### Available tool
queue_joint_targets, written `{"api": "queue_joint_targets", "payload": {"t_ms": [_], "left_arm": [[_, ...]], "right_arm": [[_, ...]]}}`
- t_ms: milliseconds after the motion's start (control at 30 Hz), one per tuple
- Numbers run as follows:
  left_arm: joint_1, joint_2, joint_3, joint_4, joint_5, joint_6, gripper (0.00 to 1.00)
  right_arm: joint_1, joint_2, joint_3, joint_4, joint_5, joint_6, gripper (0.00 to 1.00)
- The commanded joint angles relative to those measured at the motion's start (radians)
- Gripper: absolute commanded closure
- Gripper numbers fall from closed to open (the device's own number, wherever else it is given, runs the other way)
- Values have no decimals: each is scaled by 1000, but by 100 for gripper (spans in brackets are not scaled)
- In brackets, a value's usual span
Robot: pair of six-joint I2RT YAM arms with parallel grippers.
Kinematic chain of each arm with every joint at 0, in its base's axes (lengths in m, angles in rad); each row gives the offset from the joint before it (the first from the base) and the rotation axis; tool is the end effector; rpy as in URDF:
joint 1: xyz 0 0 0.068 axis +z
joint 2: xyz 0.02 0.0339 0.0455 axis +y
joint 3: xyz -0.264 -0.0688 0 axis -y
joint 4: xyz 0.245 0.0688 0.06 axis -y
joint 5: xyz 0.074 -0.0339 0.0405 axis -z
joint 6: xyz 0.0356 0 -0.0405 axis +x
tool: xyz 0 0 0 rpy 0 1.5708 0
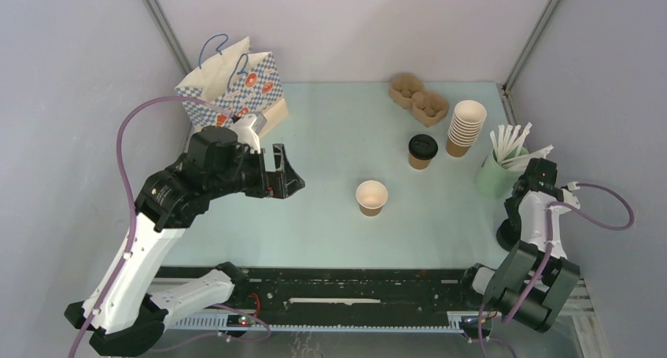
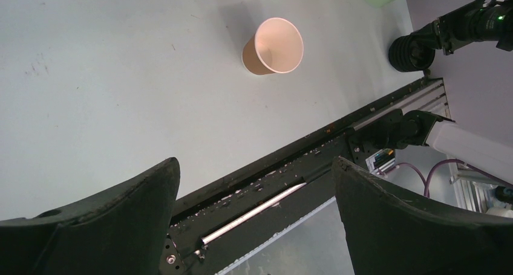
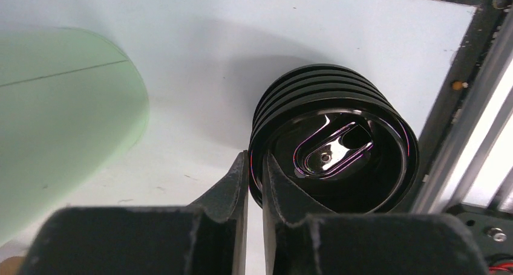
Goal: Pack the takeout coffee
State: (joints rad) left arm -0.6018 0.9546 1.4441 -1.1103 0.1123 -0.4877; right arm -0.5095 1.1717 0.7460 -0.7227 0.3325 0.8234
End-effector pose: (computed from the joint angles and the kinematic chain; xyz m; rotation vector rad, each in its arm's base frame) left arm 0.1168 -0.0850 0.4335 0.1961 2.2763 -0.7184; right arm 0.1772 -0.1123 0.2120 1.7155 2.0268 -0.3509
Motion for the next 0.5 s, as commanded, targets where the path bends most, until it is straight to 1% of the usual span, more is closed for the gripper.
{"api": "queue_joint_targets", "payload": {"t_ms": [0, 67, 100, 133, 200, 267, 400, 467], "left_arm": [[5, -14, 18, 10, 18, 23, 0], [5, -16, 12, 14, 23, 21, 0], [5, -15, 9, 16, 25, 21, 0], [5, -14, 4, 18, 28, 20, 0], [5, -14, 0, 24, 35, 17, 0], [5, -10, 2, 24, 37, 18, 0], [5, -9, 10, 21, 37, 17, 0], [5, -9, 9, 21, 36, 19, 0]], "right_arm": [[-2, 16, 54, -59, 60, -64, 84], [10, 16, 58, -71, 80, -92, 84], [12, 17, 57, -67, 74, -104, 82], [12, 24, 55, -55, 62, -118, 76], [18, 39, 59, -42, 41, -138, 61], [28, 34, 72, -56, 38, -156, 51], [46, -10, 76, -108, 30, -174, 49], [75, -33, 76, -136, 34, -174, 48]]}}
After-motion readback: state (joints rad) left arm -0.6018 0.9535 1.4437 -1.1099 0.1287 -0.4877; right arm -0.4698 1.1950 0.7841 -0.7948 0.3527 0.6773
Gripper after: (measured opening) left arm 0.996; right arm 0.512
